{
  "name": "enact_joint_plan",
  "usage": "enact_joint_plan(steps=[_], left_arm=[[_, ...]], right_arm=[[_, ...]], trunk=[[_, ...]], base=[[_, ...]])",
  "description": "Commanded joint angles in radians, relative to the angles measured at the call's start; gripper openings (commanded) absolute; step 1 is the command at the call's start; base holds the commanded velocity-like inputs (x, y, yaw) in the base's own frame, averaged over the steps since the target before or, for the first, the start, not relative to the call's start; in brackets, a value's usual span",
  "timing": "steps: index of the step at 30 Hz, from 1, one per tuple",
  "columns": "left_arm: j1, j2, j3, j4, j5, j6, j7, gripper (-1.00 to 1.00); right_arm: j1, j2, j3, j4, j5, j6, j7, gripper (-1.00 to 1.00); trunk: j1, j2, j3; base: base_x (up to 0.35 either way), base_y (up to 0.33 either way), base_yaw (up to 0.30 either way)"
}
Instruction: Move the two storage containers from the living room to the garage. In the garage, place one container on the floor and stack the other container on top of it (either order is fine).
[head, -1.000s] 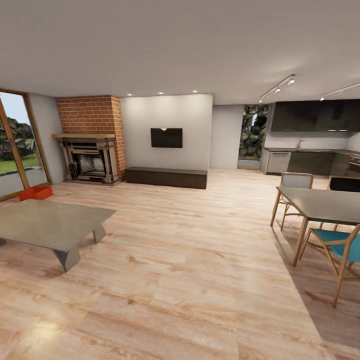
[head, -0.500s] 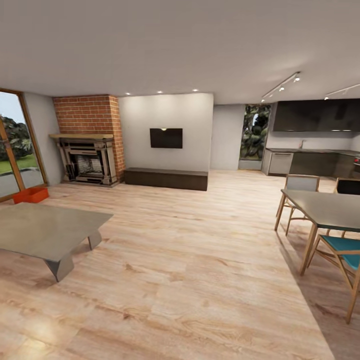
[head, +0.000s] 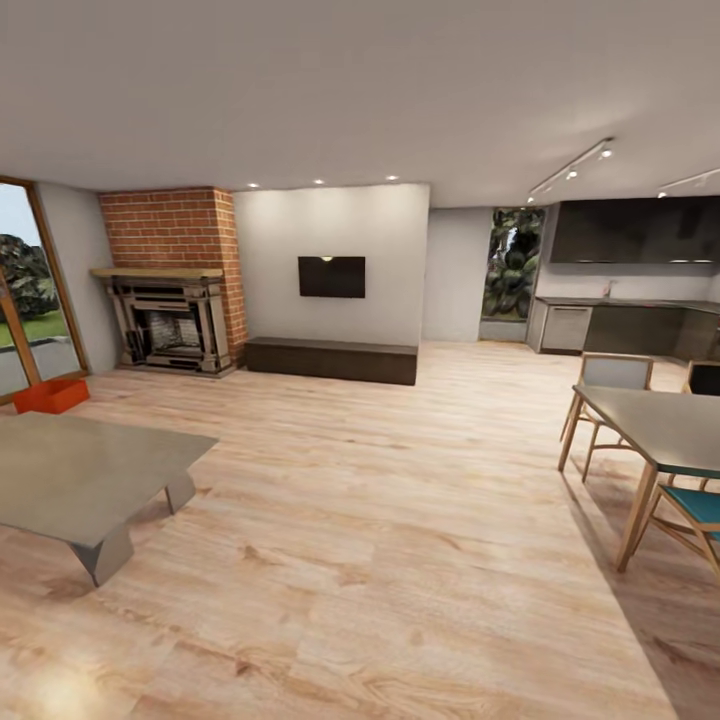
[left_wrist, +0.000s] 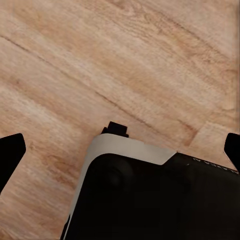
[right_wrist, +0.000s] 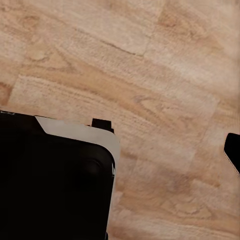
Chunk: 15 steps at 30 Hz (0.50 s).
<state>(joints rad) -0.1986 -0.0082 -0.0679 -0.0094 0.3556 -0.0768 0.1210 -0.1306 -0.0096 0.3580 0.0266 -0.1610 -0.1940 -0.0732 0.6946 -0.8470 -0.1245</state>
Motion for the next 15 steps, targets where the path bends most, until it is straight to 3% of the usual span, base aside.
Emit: enact_joint_plan(steps=[1, 15], left_arm=[[-0.001, -0.001, -0.007, 0.0, 0.007, -0.004, 0.003, 1.0], [-0.001, -0.001, -0.007, 0.001, 0.008, -0.003, 0.004, 1.0]], right_arm=[[-0.001, 0.0, 0.009, 0.003, -0.01, -0.006, 0.0, 1.0], [-0.001, 0.0, 0.009, 0.003, -0.01, -0.005, 0.0, 1.0]], trunk=[[0.001, -0.001, -0.001], [0.001, -0.001, -0.001]], base=[[0.322, 0.0, 0.0], [0.322, 0.0, 0.0]])
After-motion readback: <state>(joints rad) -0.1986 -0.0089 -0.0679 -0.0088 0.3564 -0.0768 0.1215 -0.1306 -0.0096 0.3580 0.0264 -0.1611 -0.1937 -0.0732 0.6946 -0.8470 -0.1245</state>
